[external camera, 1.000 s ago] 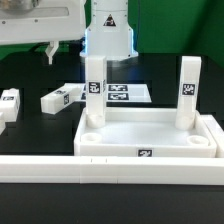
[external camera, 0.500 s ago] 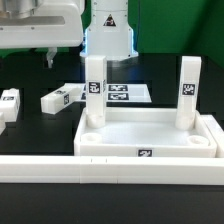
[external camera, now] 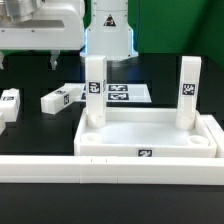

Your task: Assemble desk

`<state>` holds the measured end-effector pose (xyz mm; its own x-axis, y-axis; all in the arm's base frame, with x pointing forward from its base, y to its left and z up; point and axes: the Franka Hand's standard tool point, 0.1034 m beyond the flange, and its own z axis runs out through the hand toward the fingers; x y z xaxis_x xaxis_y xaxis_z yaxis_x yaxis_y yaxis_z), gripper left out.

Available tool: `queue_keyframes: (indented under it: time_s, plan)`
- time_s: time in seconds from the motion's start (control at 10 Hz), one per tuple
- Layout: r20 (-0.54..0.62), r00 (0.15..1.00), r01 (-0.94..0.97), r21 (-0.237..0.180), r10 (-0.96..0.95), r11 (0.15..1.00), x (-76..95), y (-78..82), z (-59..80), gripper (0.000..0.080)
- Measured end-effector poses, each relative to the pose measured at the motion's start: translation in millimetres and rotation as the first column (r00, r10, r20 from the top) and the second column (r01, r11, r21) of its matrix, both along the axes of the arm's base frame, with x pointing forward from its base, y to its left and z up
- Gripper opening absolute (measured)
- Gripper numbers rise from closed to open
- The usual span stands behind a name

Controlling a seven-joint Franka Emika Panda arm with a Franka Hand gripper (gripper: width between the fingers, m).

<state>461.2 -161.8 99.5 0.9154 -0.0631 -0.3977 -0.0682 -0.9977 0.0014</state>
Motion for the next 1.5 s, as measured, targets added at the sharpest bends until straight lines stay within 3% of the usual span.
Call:
queue_keyframes:
  time_s: [0.1,0.3,0.5,0.6,0.8,1.1,1.3,1.5]
  plan:
    - [0.003,1.0,0.006,-0.006,-0.006,1.0,1.5,1.2,-0.7,0.0649]
    - [0.002,0.988,0.156,-0.065,-0.156,0.986,1.1,2.5,-2.1,0.0649]
    - [0.008,0.928,0.373,-0.055,-0.373,0.926,-4.8,4.2,-6.4,0.0649]
    - [0.009,0.9,0.436,-0.071,-0.437,0.897,-8.3,4.9,-9.3,0.0649]
    - [0.011,0.891,0.453,-0.083,-0.453,0.888,-8.1,8.1,-10.7,0.0649]
    - [0.068,0.924,0.379,-0.015,-0.377,0.925,-16.1,-4.1,-21.4,0.0649]
    - [0.102,0.927,0.364,0.0,-0.362,0.931,-25.5,-3.9,-33.1,0.0649]
    - [0.096,0.928,0.362,0.001,-0.361,0.932,-24.5,-3.0,-32.5,0.0649]
